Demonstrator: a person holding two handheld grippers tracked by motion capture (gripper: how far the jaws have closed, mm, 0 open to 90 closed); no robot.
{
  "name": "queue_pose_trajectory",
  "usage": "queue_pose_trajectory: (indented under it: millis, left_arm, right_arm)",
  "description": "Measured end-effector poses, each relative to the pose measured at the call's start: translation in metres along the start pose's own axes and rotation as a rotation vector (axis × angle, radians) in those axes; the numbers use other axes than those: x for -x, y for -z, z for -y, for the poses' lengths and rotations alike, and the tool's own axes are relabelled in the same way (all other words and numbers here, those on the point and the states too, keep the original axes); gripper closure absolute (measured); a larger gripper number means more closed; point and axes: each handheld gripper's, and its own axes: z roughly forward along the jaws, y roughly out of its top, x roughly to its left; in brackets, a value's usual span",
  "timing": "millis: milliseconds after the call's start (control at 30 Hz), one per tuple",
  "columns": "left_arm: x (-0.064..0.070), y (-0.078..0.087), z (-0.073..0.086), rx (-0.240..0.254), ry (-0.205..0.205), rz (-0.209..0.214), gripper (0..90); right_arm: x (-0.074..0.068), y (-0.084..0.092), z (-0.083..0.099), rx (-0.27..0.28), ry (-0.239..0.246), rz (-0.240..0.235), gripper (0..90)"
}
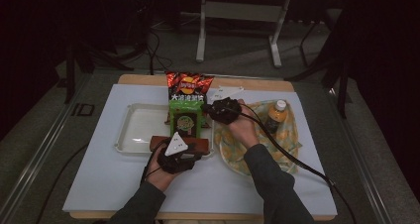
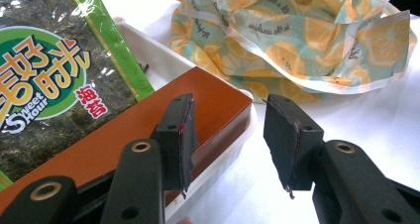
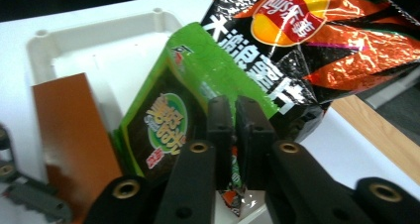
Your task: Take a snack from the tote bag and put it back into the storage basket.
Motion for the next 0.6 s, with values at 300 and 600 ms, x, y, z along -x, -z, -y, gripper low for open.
queue_pose_trajectory:
  millis: [300,600]
  left_arm:
    - [0.0,0.0,0.0,-0.001,-0.001,-0.002,54.4]
    - [0.0,0.0,0.0,0.002,0.004,-0.002,54.3]
  right_arm:
    - [-0.002,0.017,0.009,-0.021,0.018,-0.004,89.9]
    - [-0.004,0.041,0.027,-0.051,0.005,0.004,89.3]
